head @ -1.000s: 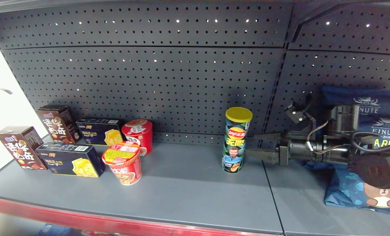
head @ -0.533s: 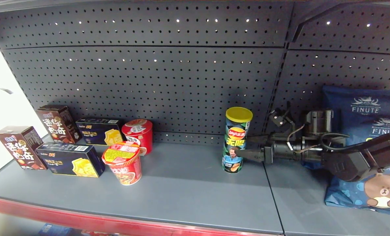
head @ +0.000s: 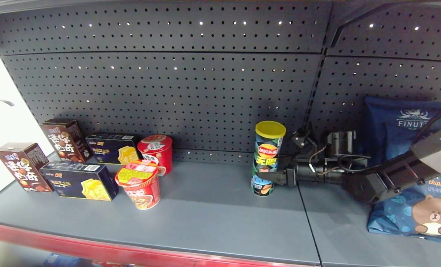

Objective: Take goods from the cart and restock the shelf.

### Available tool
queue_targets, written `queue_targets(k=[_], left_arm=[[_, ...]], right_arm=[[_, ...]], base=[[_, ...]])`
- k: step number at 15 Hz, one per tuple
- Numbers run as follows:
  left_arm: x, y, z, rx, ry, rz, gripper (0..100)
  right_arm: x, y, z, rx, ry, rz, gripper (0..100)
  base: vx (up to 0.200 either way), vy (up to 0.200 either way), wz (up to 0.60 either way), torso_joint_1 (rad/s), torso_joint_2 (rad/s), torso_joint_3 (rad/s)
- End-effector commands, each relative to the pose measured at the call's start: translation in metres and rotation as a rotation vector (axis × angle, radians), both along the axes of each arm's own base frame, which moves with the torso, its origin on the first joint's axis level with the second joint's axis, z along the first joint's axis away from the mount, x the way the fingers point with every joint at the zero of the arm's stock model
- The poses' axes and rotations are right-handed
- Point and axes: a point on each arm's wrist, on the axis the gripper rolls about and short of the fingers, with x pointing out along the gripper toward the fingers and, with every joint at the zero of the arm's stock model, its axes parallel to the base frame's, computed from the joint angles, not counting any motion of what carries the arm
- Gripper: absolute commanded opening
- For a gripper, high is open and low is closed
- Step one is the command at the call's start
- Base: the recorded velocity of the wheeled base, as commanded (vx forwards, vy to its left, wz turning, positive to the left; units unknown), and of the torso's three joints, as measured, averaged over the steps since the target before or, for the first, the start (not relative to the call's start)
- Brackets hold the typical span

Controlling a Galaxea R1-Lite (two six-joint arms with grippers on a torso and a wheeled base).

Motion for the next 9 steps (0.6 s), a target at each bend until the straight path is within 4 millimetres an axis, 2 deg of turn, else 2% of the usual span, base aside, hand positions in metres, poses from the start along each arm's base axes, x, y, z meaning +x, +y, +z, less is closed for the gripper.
queue_targets(k=[1, 3, 4, 5, 7, 9], left_arm=[[0.0, 0.0, -0.001, 0.001, 0.006, 0.001, 0], [0.0, 0.0, -0.001, 0.002, 0.006, 0.005, 0], [0.001, 0.0, -0.001, 0.0, 0.008, 0.005, 0], [0.001, 0.0, -0.002, 0.003, 0.01, 0.005, 0], [0.002, 0.0, -0.006, 0.005, 0.024, 0.003, 0], [0.003, -0.001, -0.008, 0.004, 0.032, 0.003, 0]], right_arm=[[0.01, 0.004, -0.009, -0.003, 0.009, 0.0, 100], [0.015, 0.005, -0.013, 0.0, 0.01, 0.004, 100], [0.015, 0.005, -0.013, 0.0, 0.011, 0.001, 0], [0.013, 0.005, -0.012, 0.003, 0.013, 0.001, 0], [0.003, 0.005, 0.004, 0.013, -0.009, 0.008, 0], [-0.017, 0.004, 0.018, 0.016, -0.018, 0.017, 0]], base=[[0.0, 0.0, 0.0, 0.0, 0.0, 0.0], [0.0, 0.0, 0.0, 0.0, 0.0, 0.0], [0.0, 0.0, 0.0, 0.0, 0.0, 0.0], [0.0, 0.0, 0.0, 0.0, 0.0, 0.0], [0.0, 0.0, 0.0, 0.0, 0.0, 0.0], [0.0, 0.0, 0.0, 0.0, 0.0, 0.0]])
